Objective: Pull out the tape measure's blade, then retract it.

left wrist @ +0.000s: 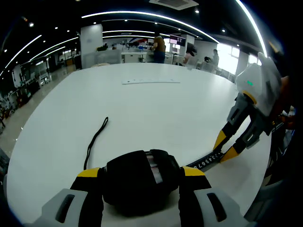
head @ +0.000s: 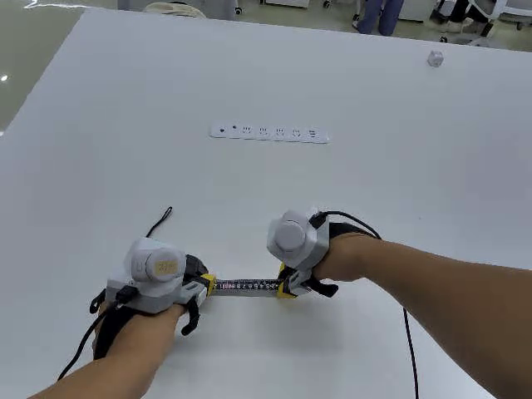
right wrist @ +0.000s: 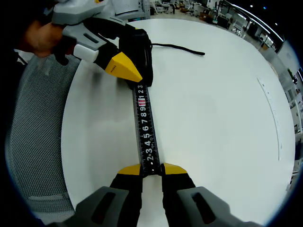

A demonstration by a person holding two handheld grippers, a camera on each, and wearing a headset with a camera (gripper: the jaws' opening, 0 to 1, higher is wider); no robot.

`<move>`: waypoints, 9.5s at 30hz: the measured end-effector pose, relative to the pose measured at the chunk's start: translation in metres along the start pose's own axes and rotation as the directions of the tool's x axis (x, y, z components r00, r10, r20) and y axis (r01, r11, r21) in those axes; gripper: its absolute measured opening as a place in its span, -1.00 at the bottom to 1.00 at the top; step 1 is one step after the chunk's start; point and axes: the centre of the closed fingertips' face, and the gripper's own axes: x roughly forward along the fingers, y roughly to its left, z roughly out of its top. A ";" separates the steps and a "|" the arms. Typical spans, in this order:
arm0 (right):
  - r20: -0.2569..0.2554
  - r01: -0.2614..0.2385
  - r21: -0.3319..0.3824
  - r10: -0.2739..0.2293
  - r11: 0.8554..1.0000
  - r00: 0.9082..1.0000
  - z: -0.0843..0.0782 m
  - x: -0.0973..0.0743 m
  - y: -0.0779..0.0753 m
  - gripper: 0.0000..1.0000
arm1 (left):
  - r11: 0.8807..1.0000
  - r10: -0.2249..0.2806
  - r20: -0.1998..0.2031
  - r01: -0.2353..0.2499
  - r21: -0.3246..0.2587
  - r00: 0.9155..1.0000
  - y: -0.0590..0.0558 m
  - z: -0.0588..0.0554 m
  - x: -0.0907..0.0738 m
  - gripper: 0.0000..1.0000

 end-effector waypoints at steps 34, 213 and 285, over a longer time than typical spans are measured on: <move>0.009 -0.012 -0.018 0.012 1.000 1.000 0.016 0.006 0.003 -0.70 | 1.000 -0.005 -0.001 0.005 -0.006 1.000 0.000 0.000 0.000 0.24; 0.254 -0.032 -0.071 0.049 0.997 0.966 0.101 0.032 0.013 -0.73 | 0.996 -0.051 0.006 0.051 -0.077 0.999 0.001 -0.001 0.004 0.26; 0.328 0.203 0.651 -0.512 0.731 0.794 -0.057 -0.104 0.034 1.00 | 0.959 -0.283 0.110 0.284 0.007 0.953 0.097 -0.012 -0.120 1.00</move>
